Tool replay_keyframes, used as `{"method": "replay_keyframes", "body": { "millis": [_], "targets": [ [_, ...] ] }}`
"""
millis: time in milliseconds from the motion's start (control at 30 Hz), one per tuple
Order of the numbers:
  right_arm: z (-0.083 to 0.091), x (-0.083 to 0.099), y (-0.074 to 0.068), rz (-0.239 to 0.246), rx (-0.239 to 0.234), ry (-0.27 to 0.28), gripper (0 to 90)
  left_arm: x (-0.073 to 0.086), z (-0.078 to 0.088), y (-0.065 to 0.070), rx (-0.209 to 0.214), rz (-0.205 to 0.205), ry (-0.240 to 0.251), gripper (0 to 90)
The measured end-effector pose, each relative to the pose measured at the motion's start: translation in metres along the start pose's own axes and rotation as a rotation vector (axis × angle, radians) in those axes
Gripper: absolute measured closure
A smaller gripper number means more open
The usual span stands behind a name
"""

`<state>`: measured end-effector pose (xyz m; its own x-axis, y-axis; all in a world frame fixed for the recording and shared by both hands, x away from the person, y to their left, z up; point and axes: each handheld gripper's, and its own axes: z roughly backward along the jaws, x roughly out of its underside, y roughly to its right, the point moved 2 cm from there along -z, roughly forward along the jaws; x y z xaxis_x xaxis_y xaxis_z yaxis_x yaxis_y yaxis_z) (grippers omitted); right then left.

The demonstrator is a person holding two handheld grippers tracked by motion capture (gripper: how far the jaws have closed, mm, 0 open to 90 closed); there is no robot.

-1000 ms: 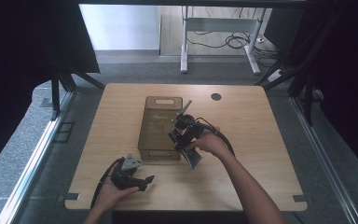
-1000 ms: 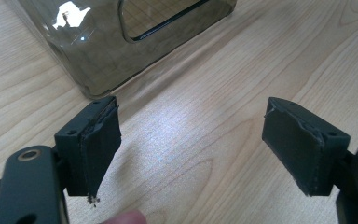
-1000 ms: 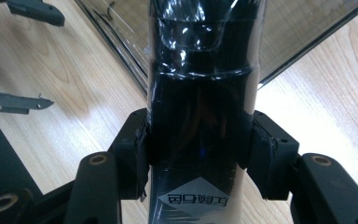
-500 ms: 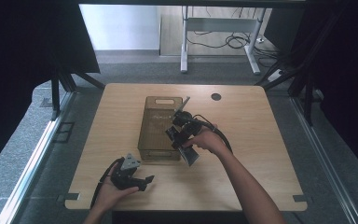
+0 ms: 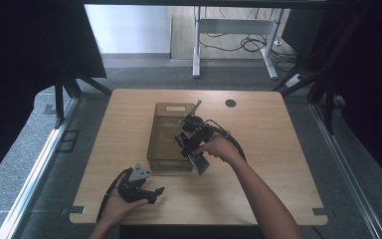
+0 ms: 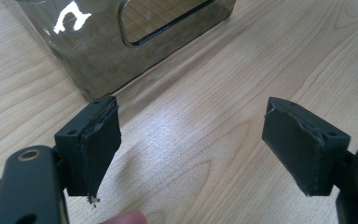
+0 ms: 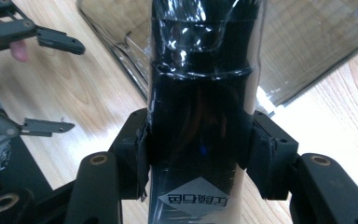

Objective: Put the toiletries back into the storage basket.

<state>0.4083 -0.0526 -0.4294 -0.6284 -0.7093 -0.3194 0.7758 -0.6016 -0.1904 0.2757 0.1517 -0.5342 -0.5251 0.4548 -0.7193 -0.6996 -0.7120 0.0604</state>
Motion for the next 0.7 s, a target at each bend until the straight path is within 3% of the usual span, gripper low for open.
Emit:
{"method": "replay_keyframes", "body": {
  "millis": [267, 700],
  "targets": [
    [0.005, -0.013, -0.008, 0.011, -0.021, 0.005, 46.9, -0.001, 0.002, 0.0, 0.002, 0.003, 0.01, 19.5],
    [0.009, -0.037, -0.008, -0.055, -0.066, 0.018, 47.0, -0.002, 0.007, 0.0, -0.004, -0.001, 0.047, 20.7]
  ]
}}
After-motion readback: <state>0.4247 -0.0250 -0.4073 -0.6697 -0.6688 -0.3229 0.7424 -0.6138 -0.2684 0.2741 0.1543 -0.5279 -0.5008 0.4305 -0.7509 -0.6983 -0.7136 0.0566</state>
